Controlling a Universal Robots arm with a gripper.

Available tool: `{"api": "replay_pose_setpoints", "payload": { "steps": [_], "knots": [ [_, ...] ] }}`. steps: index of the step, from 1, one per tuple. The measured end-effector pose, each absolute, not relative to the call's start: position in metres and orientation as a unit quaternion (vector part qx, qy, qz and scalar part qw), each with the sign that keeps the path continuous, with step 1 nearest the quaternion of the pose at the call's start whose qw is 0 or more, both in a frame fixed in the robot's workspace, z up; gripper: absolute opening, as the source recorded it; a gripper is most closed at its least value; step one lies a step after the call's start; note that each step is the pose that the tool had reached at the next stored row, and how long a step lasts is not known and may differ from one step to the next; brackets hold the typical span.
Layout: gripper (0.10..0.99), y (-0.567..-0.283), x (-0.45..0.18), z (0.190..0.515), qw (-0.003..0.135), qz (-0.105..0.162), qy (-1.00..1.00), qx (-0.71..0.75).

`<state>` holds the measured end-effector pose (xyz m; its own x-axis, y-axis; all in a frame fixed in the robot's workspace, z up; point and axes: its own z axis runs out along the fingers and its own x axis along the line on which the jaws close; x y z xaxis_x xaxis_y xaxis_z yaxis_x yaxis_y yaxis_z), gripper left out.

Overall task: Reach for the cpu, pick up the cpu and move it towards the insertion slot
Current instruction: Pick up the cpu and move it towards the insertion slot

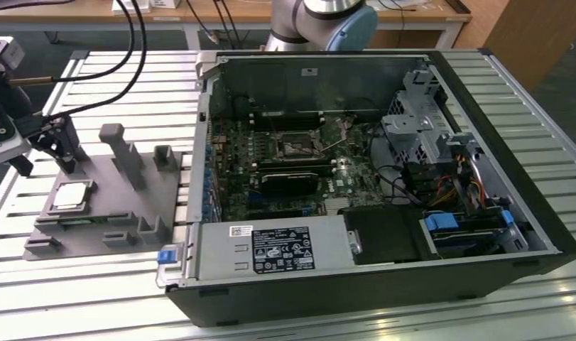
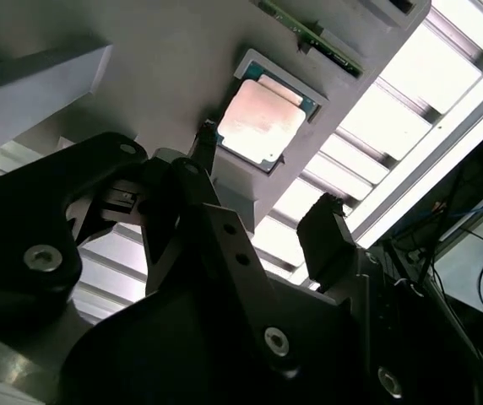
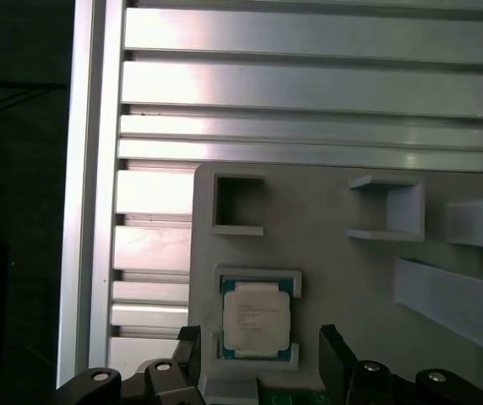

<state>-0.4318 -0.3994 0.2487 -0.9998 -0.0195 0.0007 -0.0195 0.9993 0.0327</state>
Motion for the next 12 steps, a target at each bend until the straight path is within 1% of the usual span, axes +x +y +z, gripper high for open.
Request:
{"api": "replay_pose_setpoints", "payload": {
  "steps": [12],
  "knots": [
    [0.663, -0.404, -0.432, 0.234, 0.0, -0.016, -1.0, 0.01]
  ]
}}
